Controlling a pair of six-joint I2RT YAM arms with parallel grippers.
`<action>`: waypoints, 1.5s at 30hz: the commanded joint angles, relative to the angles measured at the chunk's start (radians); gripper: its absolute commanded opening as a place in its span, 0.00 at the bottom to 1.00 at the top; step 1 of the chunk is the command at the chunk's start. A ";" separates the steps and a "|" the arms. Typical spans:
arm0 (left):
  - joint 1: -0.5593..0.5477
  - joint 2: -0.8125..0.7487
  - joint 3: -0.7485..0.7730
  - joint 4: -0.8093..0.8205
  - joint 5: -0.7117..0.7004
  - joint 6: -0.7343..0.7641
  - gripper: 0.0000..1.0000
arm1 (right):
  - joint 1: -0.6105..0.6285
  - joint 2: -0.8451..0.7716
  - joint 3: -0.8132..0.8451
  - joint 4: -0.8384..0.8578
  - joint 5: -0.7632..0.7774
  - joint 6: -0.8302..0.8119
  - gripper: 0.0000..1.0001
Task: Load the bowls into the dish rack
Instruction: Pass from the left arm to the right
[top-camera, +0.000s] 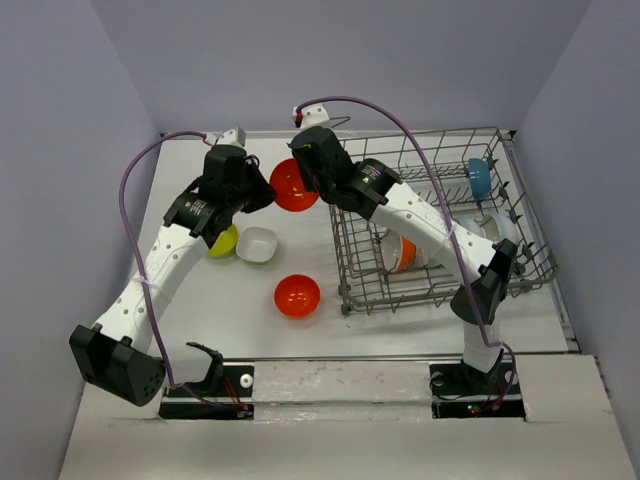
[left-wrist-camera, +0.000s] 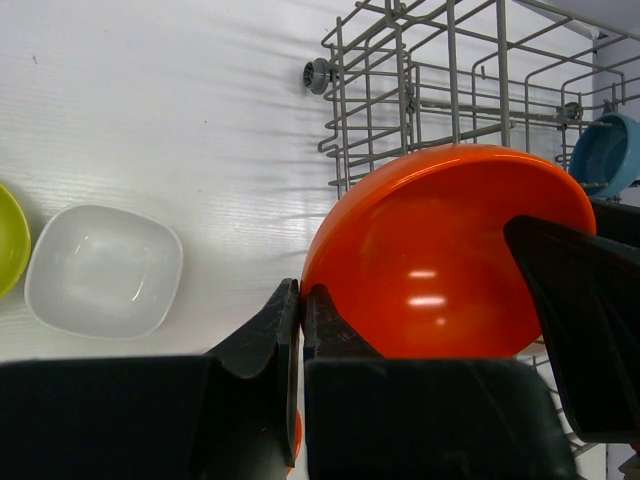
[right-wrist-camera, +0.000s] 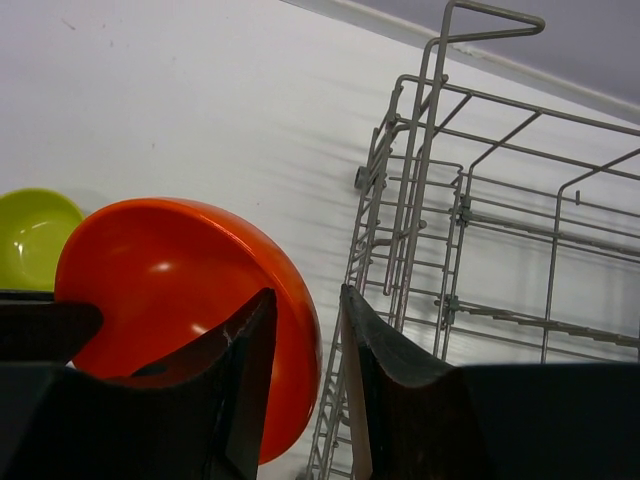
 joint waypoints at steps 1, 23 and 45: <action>-0.008 -0.031 -0.001 0.069 0.005 0.005 0.00 | 0.011 -0.015 0.043 0.048 0.021 -0.015 0.37; -0.014 -0.014 -0.001 0.066 0.005 0.005 0.00 | 0.011 -0.048 0.013 0.050 0.031 -0.010 0.21; -0.037 0.009 0.035 0.087 0.054 -0.009 0.16 | 0.020 -0.100 -0.037 0.074 0.057 -0.021 0.01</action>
